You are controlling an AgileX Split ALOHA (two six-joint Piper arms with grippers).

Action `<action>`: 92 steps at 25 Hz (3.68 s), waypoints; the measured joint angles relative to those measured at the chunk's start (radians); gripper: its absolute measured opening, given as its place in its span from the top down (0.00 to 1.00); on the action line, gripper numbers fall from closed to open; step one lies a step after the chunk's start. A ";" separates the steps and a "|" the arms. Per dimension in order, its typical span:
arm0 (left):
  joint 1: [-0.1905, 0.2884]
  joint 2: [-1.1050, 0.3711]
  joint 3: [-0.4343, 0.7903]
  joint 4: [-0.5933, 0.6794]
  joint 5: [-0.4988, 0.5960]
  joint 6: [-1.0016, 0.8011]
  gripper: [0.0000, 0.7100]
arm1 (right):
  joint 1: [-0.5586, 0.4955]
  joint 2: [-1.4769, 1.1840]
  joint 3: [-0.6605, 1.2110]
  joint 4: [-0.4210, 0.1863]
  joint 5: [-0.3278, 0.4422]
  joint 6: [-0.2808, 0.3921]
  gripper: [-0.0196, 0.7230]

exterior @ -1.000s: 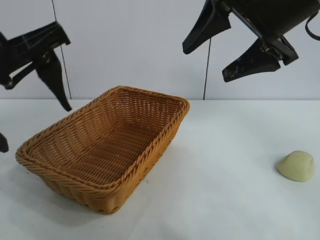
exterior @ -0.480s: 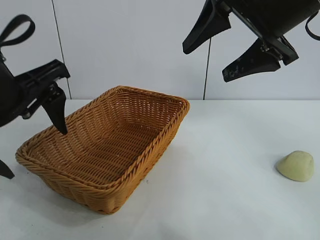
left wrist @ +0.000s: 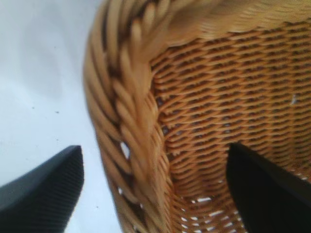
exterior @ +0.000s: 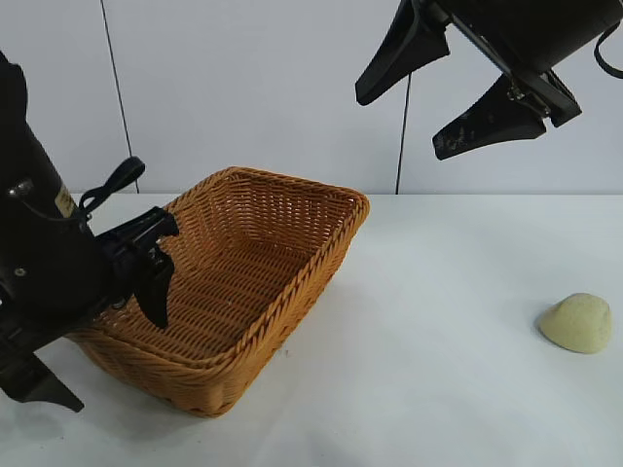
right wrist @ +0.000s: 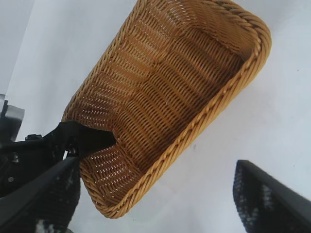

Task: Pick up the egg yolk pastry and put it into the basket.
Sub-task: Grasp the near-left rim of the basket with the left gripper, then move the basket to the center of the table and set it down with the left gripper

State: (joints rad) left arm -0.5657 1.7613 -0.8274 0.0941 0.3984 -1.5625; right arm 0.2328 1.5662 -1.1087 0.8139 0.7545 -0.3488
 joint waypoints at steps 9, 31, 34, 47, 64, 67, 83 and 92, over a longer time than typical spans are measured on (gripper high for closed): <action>0.000 0.003 0.000 0.000 -0.018 -0.001 0.38 | 0.000 0.000 0.000 0.000 0.001 0.000 0.15; 0.224 -0.035 -0.145 -0.324 0.168 0.600 0.88 | 0.000 0.000 0.000 -0.015 0.002 0.000 0.15; 0.256 0.012 -0.241 -0.407 0.224 0.815 0.88 | 0.000 0.000 0.000 -0.015 0.002 0.000 0.15; 0.274 0.223 -0.607 -0.454 0.558 1.393 0.89 | 0.000 0.000 0.000 -0.018 0.003 0.000 0.15; 0.274 0.267 -0.450 -0.479 0.356 1.413 0.89 | 0.000 0.000 0.000 -0.018 0.003 0.000 0.15; 0.274 0.267 -0.432 -0.488 0.330 1.437 0.89 | 0.000 0.000 0.000 -0.018 0.003 0.000 0.15; 0.274 0.267 -0.453 -0.491 0.365 1.464 0.14 | 0.000 0.000 0.000 -0.018 0.004 0.001 0.15; 0.274 0.208 -0.657 -0.440 0.598 1.465 0.09 | 0.000 0.000 0.000 -0.018 0.004 0.008 0.15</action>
State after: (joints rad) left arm -0.2921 1.9695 -1.4843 -0.3459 0.9965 -0.0974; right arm 0.2328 1.5662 -1.1087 0.7956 0.7583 -0.3413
